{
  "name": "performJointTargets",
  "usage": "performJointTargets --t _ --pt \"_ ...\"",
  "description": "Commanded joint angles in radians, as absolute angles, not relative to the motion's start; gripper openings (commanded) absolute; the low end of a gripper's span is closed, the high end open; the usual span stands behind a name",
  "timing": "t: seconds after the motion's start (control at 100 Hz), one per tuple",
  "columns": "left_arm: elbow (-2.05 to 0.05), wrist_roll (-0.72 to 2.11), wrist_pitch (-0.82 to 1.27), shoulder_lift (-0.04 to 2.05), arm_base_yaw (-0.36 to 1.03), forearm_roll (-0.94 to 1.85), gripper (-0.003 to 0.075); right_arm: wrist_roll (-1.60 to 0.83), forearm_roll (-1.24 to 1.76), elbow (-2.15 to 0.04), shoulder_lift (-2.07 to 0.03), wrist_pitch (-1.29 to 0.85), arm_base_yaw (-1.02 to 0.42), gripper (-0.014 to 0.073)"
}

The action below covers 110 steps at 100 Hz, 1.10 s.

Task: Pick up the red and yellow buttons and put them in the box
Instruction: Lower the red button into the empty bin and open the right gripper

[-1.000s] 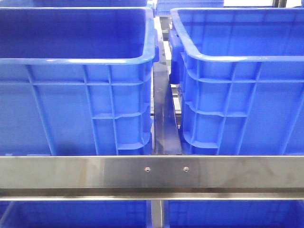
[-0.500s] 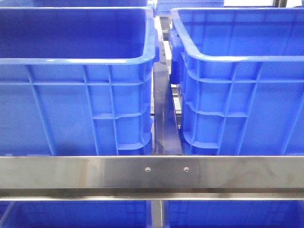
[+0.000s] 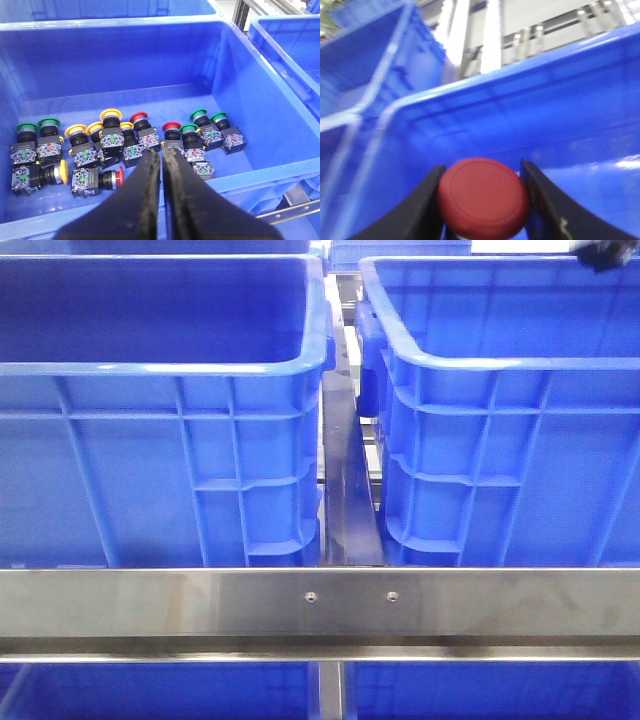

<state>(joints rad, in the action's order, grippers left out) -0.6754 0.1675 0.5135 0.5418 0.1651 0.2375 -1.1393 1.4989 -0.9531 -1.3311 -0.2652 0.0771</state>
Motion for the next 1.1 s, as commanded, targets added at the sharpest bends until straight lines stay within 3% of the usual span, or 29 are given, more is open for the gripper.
performJointTargets --t 0.0,0.25,0.62,1.09 --pt "-0.702 0.16 0.431 0.544 0.165 0.252 -0.0019 -1.232 1.529 -1.018 -1.36 -0.182 0.053 0.0029" --pt "-0.702 0.16 0.431 0.544 0.165 0.252 -0.0019 -1.417 1.529 -1.113 -1.521 -0.034 -0.043 0.0029" --pt "-0.702 0.16 0.431 0.544 0.165 0.252 -0.0019 -1.424 1.528 -1.282 -1.743 0.015 -0.056 0.0029" --pt "-0.702 0.16 0.431 0.544 0.165 0.252 -0.0019 -1.424 1.528 -1.362 -1.876 0.019 -0.056 0.0029"
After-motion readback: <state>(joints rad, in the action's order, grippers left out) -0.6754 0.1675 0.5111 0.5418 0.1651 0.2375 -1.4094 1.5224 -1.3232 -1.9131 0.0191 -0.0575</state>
